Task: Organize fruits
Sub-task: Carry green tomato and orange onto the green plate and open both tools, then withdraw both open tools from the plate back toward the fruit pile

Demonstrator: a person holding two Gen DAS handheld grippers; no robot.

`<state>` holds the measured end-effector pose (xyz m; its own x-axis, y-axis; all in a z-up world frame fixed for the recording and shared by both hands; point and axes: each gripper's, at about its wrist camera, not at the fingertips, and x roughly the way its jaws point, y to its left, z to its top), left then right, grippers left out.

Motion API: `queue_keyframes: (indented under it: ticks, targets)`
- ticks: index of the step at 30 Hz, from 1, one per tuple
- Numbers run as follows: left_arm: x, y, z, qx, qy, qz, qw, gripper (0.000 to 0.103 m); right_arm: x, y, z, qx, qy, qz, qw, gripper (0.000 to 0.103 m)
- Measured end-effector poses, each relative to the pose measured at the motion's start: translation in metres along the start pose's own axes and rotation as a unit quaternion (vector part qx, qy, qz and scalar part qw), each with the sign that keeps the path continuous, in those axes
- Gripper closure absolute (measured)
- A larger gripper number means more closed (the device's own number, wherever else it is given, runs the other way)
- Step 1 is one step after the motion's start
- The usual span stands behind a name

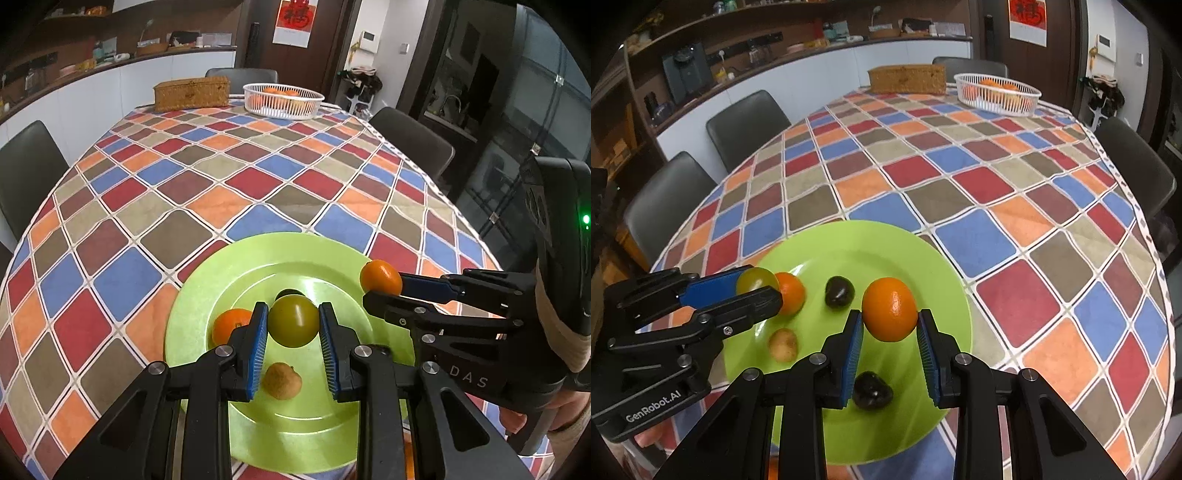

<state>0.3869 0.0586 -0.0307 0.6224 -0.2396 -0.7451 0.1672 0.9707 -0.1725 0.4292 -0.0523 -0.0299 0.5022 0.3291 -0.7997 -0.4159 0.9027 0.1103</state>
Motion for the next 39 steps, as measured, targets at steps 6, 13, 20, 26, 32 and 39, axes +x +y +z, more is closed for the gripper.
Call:
queue_keyframes:
  ticks: [6, 13, 20, 26, 32, 39]
  targets:
    - [0.004, -0.001, 0.002, 0.007, -0.003, 0.009, 0.9999, 0.073, 0.006, -0.006, 0.000, 0.016, 0.004, 0.004, 1.000, 0.071]
    - [-0.012, -0.003, -0.003, 0.017, -0.014, 0.024, 0.9995, 0.070, -0.008, -0.003, -0.004, 0.010, -0.014, -0.004, 1.000, 0.066]
    - [-0.047, -0.008, -0.011, 0.021, -0.041, 0.027, 0.9986, 0.070, -0.048, 0.010, -0.015, -0.009, -0.052, -0.013, 0.999, 0.066]
    - [-0.085, -0.019, -0.020, 0.034, -0.071, 0.019, 0.9967, 0.067, -0.087, 0.023, -0.027, -0.014, -0.088, -0.005, 0.996, 0.066]
    - [-0.123, -0.031, -0.038, 0.059, -0.098, 0.019, 0.9932, 0.064, -0.121, 0.037, -0.047, -0.014, -0.120, -0.004, 0.993, 0.066]
    - [-0.157, -0.037, -0.060, 0.077, -0.123, 0.004, 0.9895, 0.056, -0.150, 0.057, -0.073, -0.019, -0.144, -0.004, 0.989, 0.066]
